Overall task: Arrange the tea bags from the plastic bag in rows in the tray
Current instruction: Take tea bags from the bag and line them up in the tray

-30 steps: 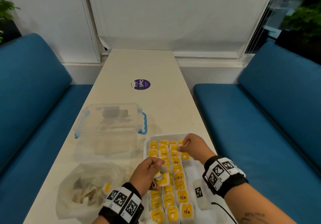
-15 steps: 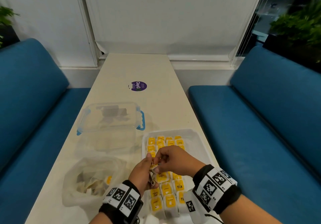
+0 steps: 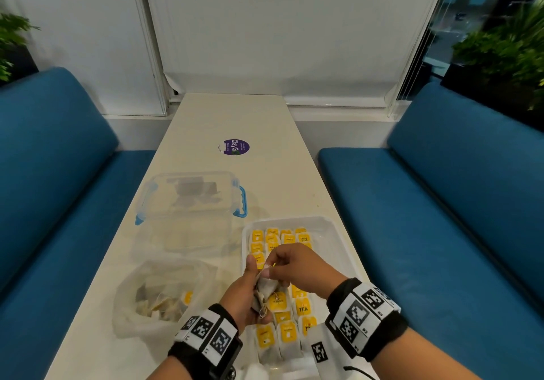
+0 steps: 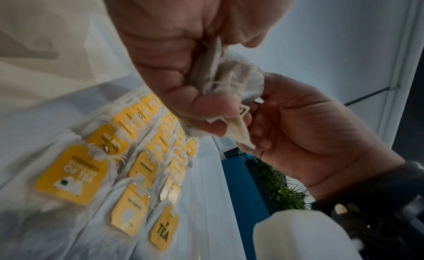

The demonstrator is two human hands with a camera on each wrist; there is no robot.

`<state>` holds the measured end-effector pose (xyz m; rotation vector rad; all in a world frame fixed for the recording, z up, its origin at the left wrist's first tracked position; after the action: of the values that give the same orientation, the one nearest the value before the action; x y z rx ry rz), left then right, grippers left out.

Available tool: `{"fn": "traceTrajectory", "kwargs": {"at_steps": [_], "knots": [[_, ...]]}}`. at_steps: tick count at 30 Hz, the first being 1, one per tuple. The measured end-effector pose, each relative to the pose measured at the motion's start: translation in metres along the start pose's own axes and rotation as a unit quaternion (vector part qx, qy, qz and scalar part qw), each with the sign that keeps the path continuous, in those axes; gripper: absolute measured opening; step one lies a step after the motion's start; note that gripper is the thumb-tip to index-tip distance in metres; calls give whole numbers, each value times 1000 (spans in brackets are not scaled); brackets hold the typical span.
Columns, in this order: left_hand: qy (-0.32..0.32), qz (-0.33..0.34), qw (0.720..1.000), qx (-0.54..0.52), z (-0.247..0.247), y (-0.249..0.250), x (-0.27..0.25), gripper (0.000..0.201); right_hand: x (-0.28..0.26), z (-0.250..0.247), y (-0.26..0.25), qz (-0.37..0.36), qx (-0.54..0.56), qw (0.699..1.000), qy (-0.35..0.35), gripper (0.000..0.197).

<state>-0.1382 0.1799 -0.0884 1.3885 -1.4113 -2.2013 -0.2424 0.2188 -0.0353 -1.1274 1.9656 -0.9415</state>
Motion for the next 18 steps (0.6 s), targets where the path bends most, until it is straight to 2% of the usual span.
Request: {"fn": "traceTrajectory", "kwargs": {"at_steps": [3,7,10,12,15,18], "knots": [[-15,15,1000,-14,-1,0,-3,62,-3,-4,0,21,69,997,26,14],[-25,63,998,15,-3,-1,-3,37,-5,-10,5,54,138,988,43,13],[-52,29,996,-63,0,-3,-2,43,-8,-11,6,48,180,982,30,13],[-66,30,991,-112,2,-1,-3,39,-10,-11,6,42,175,984,17,16],[-14,108,994,-28,-2,1,1,27,-12,-12,8,66,188,980,19,24],[8,168,986,23,-3,7,2,26,-13,-13,7,69,216,974,26,10]]}}
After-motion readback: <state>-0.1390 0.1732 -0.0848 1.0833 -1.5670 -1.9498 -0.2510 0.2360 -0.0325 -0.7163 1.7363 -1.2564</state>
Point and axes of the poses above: each hand's wrist, its own x-axis towards the middle knuckle, its own z-axis out of the palm, y = z × x, the point moved 5 cm from there along x, towards the middle knuckle, and after that the axes turned 7 degrees about y, right-handed, at the moved point
